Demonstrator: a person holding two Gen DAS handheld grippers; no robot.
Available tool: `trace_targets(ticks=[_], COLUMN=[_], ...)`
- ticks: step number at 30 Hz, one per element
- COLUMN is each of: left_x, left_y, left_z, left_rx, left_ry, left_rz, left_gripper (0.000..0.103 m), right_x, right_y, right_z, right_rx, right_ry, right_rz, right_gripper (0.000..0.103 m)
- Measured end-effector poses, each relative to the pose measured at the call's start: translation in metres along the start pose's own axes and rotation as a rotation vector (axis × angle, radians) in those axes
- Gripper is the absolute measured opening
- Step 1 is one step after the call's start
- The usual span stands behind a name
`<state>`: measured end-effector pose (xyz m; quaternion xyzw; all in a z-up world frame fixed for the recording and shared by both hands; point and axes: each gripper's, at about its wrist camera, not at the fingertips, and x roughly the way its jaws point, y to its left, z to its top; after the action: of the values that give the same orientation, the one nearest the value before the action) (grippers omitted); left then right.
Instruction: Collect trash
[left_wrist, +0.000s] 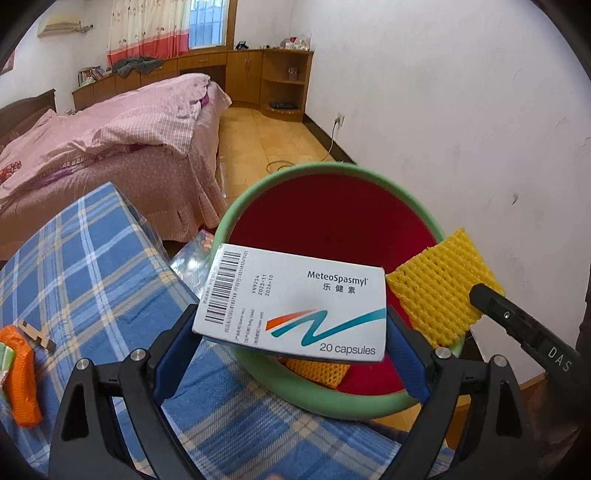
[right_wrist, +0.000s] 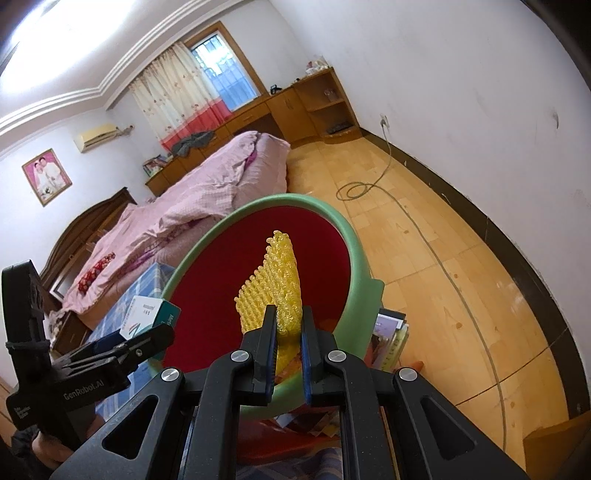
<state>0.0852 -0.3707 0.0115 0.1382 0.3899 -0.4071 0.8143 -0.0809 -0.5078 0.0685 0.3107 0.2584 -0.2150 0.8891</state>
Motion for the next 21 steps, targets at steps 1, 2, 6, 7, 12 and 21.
trace_targets(ticks=[1,2,6,7,12,21], left_x=[0.003,0.005,0.006,0.006,0.006,-0.004], left_y=[0.0,-0.001,-0.005,-0.005,-0.004,-0.004], left_z=[-0.001,-0.001,-0.003,-0.003,-0.002,0.001], left_rx=[0.002,0.004,0.029,0.032,0.031,0.039], left_ry=[0.01,0.015,0.003,0.002,0.003,-0.027], left_rz=[-0.002,-0.003,0.01,0.011,0.006,0.002], left_gripper=[0.092,0.092,0.093,0.093,0.093,0.095], right_x=[0.002,0.004,0.006,0.007,0.008,0.0], right_y=[-0.001,-0.002,-0.004,-0.005,-0.01,-0.009], right_z=[0.0,-0.001,-0.002,-0.002,0.0,0.002], right_rx=[0.003,0.006,0.018,0.024,0.043,0.052], right_ry=[0.005,0.008,0.022,0.026,0.038,0.019], right_rz=[-0.002,-0.004,-0.013,-0.014,-0.008,0.001], right_gripper=[0.011,0.012,0.013,0.013,0.019,0.028])
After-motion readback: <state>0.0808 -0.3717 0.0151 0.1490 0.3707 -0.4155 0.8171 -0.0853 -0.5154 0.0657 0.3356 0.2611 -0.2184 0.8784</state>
